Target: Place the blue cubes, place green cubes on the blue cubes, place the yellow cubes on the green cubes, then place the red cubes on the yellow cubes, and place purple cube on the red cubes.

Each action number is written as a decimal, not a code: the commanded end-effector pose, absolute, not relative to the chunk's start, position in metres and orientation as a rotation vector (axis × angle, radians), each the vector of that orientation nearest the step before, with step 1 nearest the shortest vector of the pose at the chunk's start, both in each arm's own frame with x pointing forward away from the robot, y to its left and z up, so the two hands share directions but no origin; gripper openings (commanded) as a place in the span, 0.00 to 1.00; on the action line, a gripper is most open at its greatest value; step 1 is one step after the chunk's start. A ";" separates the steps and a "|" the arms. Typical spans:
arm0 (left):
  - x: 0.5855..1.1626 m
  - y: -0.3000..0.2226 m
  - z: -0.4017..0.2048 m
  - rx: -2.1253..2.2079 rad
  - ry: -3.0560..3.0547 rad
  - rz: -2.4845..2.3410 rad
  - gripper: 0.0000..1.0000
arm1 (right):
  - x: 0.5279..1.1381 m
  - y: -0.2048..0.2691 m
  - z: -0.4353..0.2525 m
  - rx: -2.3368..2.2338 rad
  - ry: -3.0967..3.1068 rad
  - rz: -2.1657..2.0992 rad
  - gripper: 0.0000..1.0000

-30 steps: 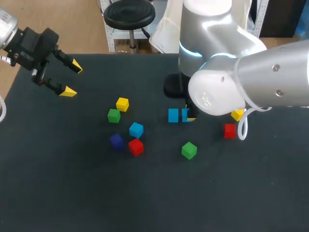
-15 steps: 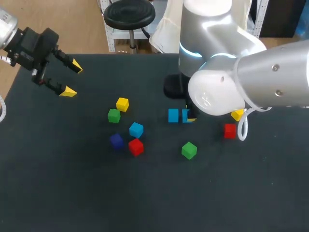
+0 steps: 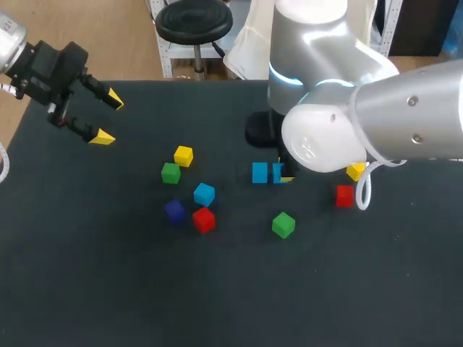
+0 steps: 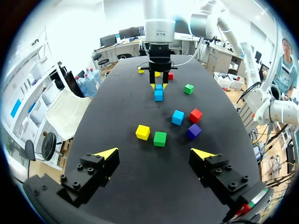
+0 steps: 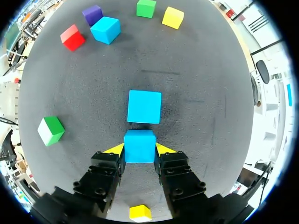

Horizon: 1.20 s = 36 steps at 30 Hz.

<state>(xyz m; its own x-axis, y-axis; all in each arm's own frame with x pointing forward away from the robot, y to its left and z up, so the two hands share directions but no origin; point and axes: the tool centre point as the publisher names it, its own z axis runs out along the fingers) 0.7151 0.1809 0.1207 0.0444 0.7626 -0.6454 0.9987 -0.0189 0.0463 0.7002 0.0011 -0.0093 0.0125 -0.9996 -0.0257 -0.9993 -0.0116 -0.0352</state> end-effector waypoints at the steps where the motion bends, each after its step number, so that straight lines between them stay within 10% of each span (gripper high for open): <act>1: 0.716 0.181 0.120 1.835 1.766 -0.625 1.00 | 0.702 0.002 -0.010 -2.208 2.179 -0.006 0.29; 12: 0.716 0.181 0.120 1.835 1.766 -0.625 1.00 | 0.702 0.002 -0.010 -2.203 2.183 -0.003 0.51; 19: 0.716 0.181 0.120 1.835 1.766 -0.625 1.00 | 0.702 0.000 -0.008 -2.203 2.185 -0.005 1.00; 36: 0.716 0.181 0.120 1.835 1.766 -0.625 1.00 | 0.692 -0.068 0.048 -1.935 2.035 0.444 1.00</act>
<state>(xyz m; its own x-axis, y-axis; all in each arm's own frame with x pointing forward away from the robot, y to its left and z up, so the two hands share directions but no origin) 0.7151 0.1809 0.1207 0.0443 0.7625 -0.6454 0.9987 -0.0189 0.0463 0.7045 -0.0374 0.0365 -0.0627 -0.9703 -0.2335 -0.9980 0.0597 0.0196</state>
